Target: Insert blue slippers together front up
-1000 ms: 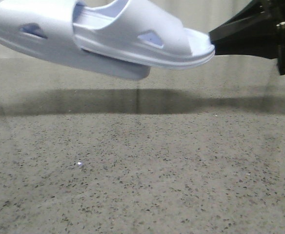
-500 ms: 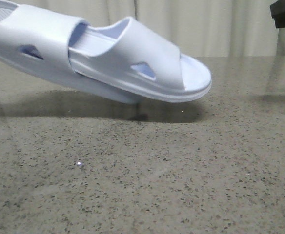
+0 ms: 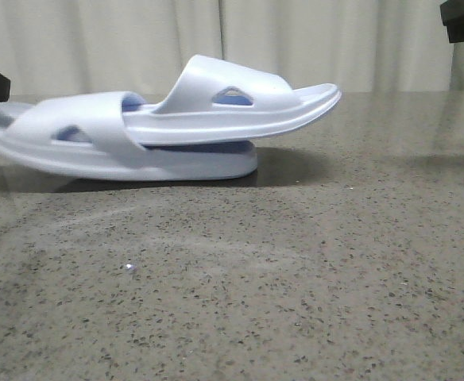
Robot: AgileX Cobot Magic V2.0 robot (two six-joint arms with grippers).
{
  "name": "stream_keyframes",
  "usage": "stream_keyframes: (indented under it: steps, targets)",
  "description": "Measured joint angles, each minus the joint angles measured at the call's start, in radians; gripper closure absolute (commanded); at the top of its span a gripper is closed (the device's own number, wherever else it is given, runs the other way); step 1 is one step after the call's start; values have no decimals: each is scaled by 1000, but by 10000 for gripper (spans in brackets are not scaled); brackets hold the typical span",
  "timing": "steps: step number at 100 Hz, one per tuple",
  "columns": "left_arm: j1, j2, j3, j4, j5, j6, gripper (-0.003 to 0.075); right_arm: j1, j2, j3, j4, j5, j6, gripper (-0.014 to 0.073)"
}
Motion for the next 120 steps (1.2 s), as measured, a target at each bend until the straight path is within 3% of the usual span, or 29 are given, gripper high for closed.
stream_keyframes:
  steps: [17,36,46,52,58,69,83,120]
  targets:
    - [9,0,-20,58,-16,4,273,0,0,0,-14,0,4,504]
    - [77,-36,-115,103,85,7,285,0,0,0,-29,0,6,513]
    - [99,-81,-161,107,125,7,405,0,-1,0,-30,0,6,582]
    - [102,-116,-174,107,132,7,546,0,-13,0,-32,0,6,661]
    - [102,-149,-178,108,132,7,703,0,-28,0,-32,0,6,687]
    - [102,-213,-180,110,121,11,705,18,-71,0,-32,0,7,672]
    - [61,-296,-180,141,12,15,705,108,-150,36,-32,-91,9,672]
    - [-269,-532,-65,272,-475,17,705,499,-402,183,-20,-682,5,672]
